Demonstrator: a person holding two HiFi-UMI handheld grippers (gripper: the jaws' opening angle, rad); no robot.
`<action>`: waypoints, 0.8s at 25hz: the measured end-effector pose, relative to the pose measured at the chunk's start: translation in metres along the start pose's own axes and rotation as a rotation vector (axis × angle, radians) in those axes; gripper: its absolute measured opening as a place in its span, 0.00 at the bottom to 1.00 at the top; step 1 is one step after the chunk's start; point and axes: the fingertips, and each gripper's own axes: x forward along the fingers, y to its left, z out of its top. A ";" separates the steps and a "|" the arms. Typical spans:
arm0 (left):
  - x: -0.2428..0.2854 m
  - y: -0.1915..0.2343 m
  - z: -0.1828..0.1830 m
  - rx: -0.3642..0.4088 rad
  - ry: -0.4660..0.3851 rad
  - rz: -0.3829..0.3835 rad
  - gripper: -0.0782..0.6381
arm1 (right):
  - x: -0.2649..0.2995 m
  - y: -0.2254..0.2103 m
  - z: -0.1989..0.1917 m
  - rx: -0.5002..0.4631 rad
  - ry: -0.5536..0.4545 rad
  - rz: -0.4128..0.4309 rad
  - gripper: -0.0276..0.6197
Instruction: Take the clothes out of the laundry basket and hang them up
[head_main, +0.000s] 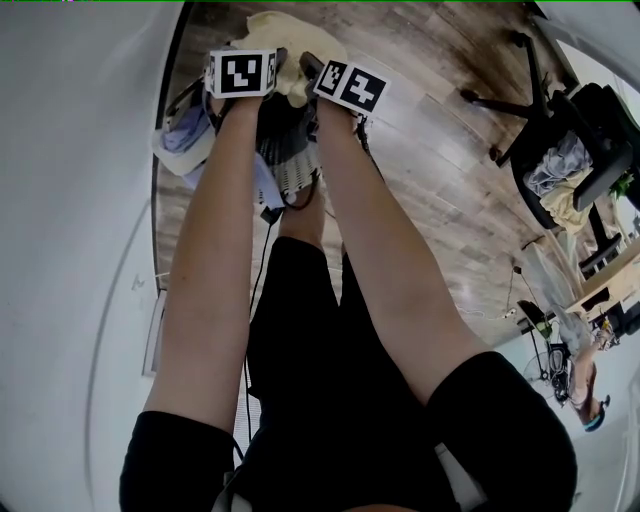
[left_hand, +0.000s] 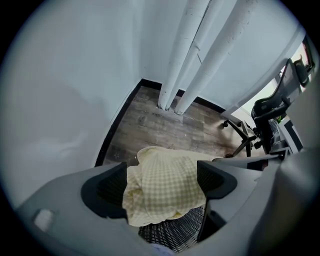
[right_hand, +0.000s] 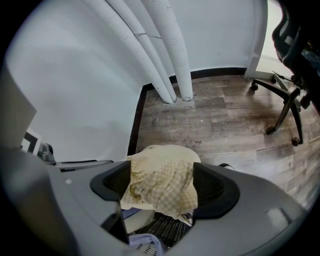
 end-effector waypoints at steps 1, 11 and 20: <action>0.002 -0.001 -0.001 0.002 0.003 -0.003 0.74 | 0.002 0.000 -0.001 0.003 0.004 -0.001 0.64; 0.018 -0.002 -0.021 0.003 0.043 -0.013 0.64 | 0.019 -0.002 -0.016 0.007 0.076 0.016 0.49; -0.004 -0.002 -0.010 0.002 -0.064 0.004 0.26 | 0.004 0.012 -0.002 -0.116 0.027 0.042 0.09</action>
